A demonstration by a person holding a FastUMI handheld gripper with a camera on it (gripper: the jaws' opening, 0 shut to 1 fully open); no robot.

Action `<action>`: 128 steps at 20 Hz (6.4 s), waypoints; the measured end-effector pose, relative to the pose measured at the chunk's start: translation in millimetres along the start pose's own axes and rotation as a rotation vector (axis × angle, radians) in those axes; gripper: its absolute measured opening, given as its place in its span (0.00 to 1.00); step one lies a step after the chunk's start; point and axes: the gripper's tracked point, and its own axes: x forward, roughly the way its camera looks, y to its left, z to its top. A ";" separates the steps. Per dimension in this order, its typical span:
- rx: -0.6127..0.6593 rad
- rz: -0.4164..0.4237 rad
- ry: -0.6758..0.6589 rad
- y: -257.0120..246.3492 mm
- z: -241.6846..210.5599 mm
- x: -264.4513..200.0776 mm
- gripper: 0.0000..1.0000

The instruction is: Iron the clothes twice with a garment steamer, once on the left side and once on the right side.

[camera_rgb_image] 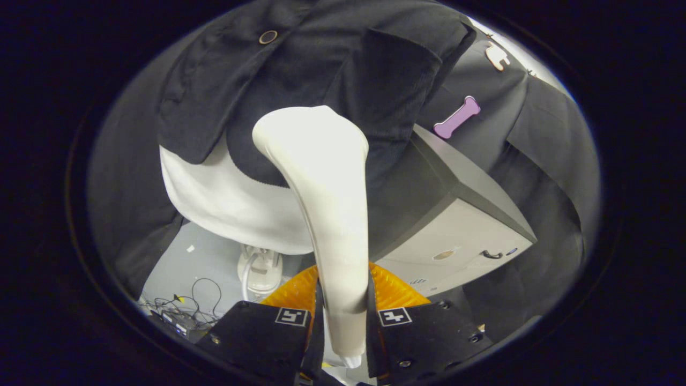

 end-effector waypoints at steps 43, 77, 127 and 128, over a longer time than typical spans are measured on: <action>0.091 0.275 -0.275 66.8 76.9 -156.7 0.34; 0.222 0.135 -0.850 84.4 444.4 -317.7 0.34; 0.033 0.058 -0.568 107.2 243.5 -192.5 0.34; 0.031 0.065 -0.547 110.3 233.5 -186.6 0.34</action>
